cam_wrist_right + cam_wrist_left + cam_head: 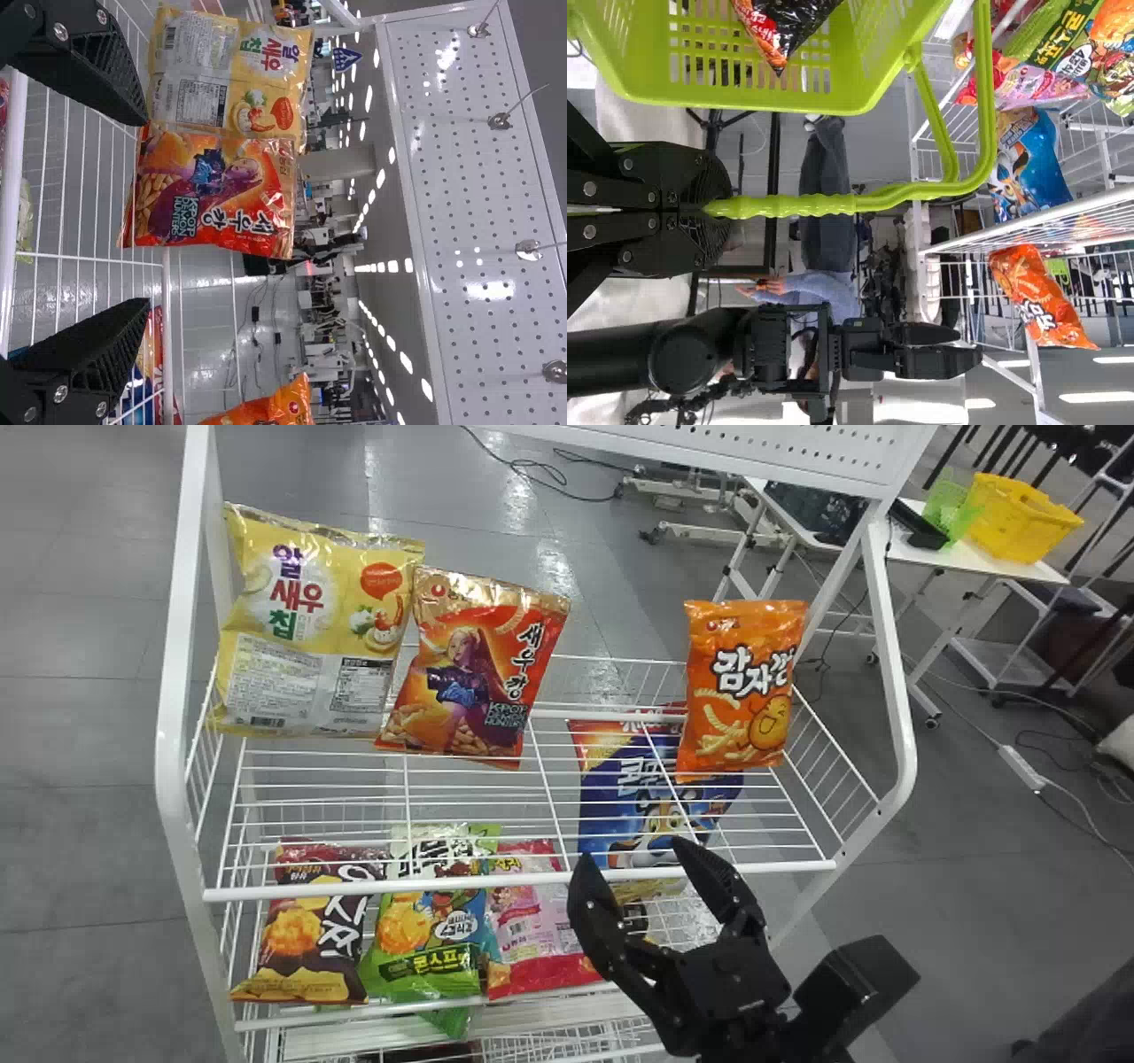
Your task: Hold basket handle with left hand then pick spicy shrimp crackers with right hand and place into basket
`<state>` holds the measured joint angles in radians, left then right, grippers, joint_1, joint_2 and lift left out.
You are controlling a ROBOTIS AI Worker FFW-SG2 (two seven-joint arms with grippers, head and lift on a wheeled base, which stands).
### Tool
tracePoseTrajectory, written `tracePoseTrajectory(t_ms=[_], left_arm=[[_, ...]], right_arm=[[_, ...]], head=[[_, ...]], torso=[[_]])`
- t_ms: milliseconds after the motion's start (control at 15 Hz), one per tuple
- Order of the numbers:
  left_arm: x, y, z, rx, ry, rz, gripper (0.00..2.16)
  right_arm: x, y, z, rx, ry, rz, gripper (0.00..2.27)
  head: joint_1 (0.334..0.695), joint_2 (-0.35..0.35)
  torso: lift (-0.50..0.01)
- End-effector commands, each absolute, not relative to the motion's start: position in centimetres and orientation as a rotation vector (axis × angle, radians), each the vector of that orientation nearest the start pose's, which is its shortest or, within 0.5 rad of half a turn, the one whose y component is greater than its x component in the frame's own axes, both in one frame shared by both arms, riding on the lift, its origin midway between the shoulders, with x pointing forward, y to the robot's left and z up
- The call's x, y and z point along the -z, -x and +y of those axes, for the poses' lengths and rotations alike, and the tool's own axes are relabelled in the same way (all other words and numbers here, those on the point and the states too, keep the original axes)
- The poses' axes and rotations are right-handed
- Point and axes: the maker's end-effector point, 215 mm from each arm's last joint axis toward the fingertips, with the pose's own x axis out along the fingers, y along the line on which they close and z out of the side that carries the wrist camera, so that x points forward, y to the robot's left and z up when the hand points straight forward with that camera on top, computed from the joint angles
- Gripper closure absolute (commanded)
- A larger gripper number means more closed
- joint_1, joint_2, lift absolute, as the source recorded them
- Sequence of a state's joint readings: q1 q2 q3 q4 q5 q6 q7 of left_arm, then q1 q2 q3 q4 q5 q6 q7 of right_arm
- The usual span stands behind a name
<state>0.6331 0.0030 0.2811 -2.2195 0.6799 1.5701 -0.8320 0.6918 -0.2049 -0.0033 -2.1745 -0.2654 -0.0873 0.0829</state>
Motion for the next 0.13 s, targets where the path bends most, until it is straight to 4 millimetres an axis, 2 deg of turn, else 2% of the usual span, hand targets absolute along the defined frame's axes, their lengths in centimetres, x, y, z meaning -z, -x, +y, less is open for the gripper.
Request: tracePoseTrajectory(t_ms=[0, 67], left_arm=[[42.17, -16.04, 5.59, 0.883, 1.141, 1.135, 1.89], [42.14, -16.04, 5.58, 0.884, 1.142, 1.134, 1.89]], right_arm=[[31.93, -39.04, -21.64, -0.187, -0.107, 0.015, 0.09], [31.85, -39.04, -21.63, -0.188, -0.108, 0.013, 0.09]], head=[[0.695, -0.343], [0.695, -0.343]], torso=[[-0.037], [-0.037]])
